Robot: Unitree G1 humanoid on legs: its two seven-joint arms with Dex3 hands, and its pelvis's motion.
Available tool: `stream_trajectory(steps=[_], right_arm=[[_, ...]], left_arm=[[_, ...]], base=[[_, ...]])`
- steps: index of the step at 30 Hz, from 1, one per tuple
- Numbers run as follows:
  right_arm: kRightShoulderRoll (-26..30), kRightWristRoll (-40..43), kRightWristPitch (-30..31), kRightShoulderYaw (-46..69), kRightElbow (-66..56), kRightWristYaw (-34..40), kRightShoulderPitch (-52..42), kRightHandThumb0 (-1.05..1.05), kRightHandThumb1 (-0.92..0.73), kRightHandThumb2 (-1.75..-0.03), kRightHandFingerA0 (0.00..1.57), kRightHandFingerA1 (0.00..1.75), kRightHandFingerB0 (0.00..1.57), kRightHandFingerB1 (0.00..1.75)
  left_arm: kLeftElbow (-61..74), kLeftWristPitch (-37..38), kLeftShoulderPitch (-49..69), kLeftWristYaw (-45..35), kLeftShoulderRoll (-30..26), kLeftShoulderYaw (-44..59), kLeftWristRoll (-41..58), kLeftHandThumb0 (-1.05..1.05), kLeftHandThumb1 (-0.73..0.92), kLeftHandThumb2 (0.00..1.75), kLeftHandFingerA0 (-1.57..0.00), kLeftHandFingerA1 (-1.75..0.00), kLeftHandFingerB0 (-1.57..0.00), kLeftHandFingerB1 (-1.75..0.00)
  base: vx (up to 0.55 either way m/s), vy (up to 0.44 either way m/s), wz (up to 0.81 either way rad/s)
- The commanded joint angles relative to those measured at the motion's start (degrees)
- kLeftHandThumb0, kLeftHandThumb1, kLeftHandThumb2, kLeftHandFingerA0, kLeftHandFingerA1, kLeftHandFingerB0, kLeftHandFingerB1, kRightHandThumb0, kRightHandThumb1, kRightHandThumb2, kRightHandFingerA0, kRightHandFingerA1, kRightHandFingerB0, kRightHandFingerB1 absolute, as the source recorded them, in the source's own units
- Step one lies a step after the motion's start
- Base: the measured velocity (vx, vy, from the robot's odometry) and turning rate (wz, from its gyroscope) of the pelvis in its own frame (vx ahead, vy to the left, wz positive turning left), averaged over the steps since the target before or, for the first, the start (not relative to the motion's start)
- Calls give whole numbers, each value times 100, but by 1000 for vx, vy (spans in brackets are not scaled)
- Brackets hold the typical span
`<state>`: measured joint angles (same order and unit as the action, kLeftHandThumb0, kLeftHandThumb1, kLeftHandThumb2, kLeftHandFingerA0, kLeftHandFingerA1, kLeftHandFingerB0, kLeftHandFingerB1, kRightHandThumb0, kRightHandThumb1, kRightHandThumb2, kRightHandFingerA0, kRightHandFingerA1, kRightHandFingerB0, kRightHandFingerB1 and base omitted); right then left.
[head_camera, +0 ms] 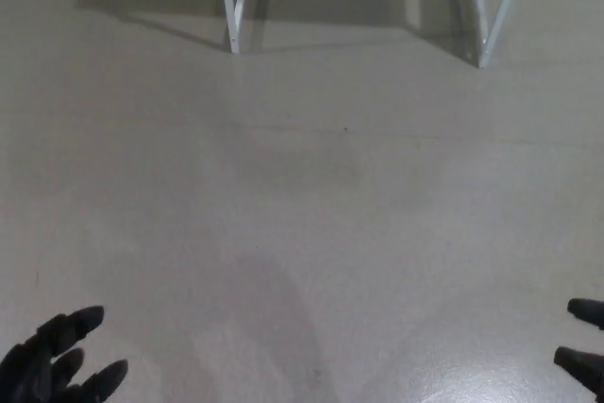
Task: The robot walk towards a table in front and click the button on the base of the boilling pot using its left middle finger
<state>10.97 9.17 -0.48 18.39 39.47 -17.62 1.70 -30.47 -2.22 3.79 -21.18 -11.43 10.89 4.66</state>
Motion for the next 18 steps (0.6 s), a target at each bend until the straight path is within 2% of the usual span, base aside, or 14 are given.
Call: stream_trajectory(steps=[1,18], right_arm=[[-16,472,-1,152,-135,-448,-198,-22,-23,-49,76,61,66,57],[91,484,-56,43,-99,-563,-234,-24,-23,-50,79,62,66,57]], left_arm=[[151,-243,144,-571,-92,99,514,-20,61,58,-24,-38,-15,-28],[306,-240,299,-532,-115,34,464,-20,61,58,-26,-39,-16,-29]], base=[[0,0,0],[2,0,1]])
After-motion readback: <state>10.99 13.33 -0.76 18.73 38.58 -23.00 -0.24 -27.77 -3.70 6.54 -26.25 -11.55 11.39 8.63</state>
